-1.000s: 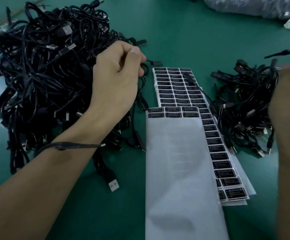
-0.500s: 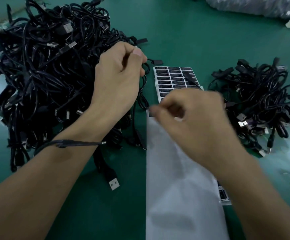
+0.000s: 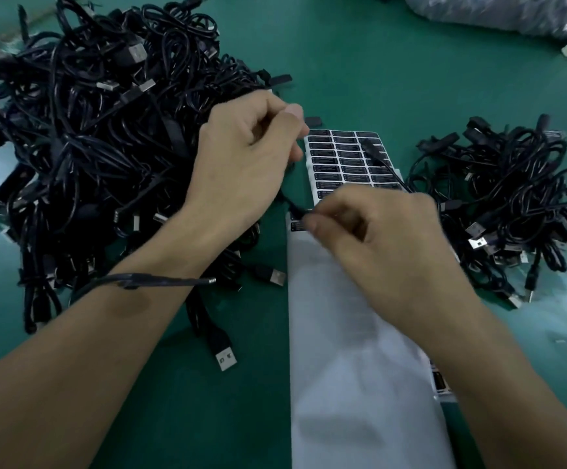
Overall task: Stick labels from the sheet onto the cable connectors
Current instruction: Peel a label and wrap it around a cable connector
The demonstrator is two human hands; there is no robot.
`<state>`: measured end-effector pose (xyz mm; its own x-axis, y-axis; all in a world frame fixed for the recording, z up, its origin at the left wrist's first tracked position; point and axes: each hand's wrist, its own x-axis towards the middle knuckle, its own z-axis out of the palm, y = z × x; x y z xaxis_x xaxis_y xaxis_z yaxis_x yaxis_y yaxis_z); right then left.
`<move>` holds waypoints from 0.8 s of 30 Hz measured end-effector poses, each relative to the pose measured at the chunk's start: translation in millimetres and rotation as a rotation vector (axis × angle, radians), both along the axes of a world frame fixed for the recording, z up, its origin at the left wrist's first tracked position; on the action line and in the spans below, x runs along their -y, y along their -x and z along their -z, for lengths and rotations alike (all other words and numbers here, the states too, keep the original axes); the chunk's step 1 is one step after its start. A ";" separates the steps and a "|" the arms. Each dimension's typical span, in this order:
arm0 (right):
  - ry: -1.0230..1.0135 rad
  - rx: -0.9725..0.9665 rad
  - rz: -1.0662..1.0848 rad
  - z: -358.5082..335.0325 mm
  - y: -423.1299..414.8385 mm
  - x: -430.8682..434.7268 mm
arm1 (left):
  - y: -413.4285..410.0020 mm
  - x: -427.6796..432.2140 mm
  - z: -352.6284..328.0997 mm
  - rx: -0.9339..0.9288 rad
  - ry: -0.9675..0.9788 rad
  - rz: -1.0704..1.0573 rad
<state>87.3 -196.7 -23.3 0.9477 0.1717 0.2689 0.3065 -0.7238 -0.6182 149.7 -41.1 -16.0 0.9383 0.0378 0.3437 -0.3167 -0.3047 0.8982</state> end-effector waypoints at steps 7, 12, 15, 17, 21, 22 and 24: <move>-0.383 0.159 0.033 -1.9 -8.0 15.8 | 5.5 3.8 11.0 0.036 -0.419 0.269; -0.529 0.078 0.061 0.3 -11.5 21.0 | 4.3 2.4 13.4 -0.015 -0.507 0.349; -0.536 0.037 0.110 -0.7 -11.7 23.3 | 3.9 1.9 13.5 -0.021 -0.439 0.372; -0.464 0.007 0.147 -1.7 -11.0 23.6 | 3.6 1.5 13.8 -0.026 -0.389 0.370; 0.108 -0.064 0.268 -0.8 -8.8 27.5 | 3.6 1.4 16.2 -0.018 -0.371 0.310; 0.230 -0.090 0.283 -1.0 -7.0 26.8 | 3.3 1.2 17.1 -0.013 -0.364 0.293; 0.361 -0.168 0.303 -1.9 -2.9 23.5 | 3.1 1.1 18.4 -0.006 -0.371 0.283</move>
